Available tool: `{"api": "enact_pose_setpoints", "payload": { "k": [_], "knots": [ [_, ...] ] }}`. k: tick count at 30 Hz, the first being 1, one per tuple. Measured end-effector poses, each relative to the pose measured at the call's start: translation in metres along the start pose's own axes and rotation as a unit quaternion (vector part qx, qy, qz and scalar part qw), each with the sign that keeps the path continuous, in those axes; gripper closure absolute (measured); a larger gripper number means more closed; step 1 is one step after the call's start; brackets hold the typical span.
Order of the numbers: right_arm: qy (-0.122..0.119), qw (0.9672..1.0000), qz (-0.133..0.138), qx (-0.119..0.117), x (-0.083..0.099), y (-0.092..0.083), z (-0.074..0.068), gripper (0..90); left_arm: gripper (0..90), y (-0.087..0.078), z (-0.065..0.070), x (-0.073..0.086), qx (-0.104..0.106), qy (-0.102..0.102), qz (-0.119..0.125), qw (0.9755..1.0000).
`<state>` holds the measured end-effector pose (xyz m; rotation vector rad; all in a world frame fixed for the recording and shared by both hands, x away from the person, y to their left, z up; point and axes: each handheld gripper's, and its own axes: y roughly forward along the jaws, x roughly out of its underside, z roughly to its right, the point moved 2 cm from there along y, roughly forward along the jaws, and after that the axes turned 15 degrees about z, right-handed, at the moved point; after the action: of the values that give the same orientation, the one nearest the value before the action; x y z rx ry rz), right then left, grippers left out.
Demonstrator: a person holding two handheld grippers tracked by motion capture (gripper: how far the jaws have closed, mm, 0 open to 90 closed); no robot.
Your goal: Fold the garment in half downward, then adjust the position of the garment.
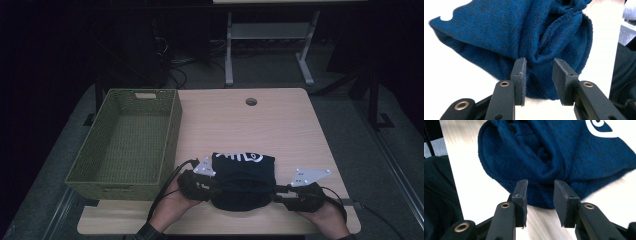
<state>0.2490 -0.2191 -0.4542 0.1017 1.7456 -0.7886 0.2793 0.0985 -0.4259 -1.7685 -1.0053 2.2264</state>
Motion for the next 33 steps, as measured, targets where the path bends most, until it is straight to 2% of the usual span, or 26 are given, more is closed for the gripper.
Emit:
{"api": "enact_pose_setpoints", "payload": {
  "k": [2,3,7,9,14,19,24,31,33],
  "knots": [
    [0.004,1.0,0.0,0.004,0.001,-0.004,0.001,64.0,61.8,-0.006,0.001,-0.001,-0.003,-0.001,0.006,1.0],
    [-0.002,1.0,0.002,0.005,0.001,-0.005,0.003,64.6,61.8,-0.009,0.0,-0.002,-0.006,0.002,0.008,1.0],
    [0.01,0.9999,0.007,0.012,-0.001,-0.009,0.008,69.6,63.9,-0.016,-0.004,-0.007,-0.021,-0.003,0.019,0.9996],
    [0.011,0.9997,0.014,0.015,-0.004,-0.009,0.013,73.0,67.4,-0.015,-0.006,-0.009,-0.029,-0.01,0.027,0.9991],
    [0.016,0.999,0.026,0.032,-0.011,-0.01,0.026,76.8,68.5,-0.009,-0.01,-0.014,-0.035,-0.004,0.021,0.9991],
    [0.02,0.9984,0.038,0.036,-0.015,-0.009,0.031,79.9,68.8,-0.004,-0.015,-0.02,-0.041,-0.003,0.02,0.9989],
    [0.015,0.9984,0.046,0.028,-0.025,-0.002,0.034,88.6,76.1,0.006,-0.029,-0.034,-0.051,-0.016,0.03,0.9981],
    [0.007,0.9986,0.047,0.023,-0.033,0.01,0.038,89.6,87.3,0.018,-0.052,-0.052,-0.062,-0.028,0.045,0.9967],
    [0.008,0.9987,0.047,0.02,-0.035,0.013,0.038,89.6,89.3,0.021,-0.058,-0.058,-0.065,-0.026,0.048,0.9964]
  ]
}}
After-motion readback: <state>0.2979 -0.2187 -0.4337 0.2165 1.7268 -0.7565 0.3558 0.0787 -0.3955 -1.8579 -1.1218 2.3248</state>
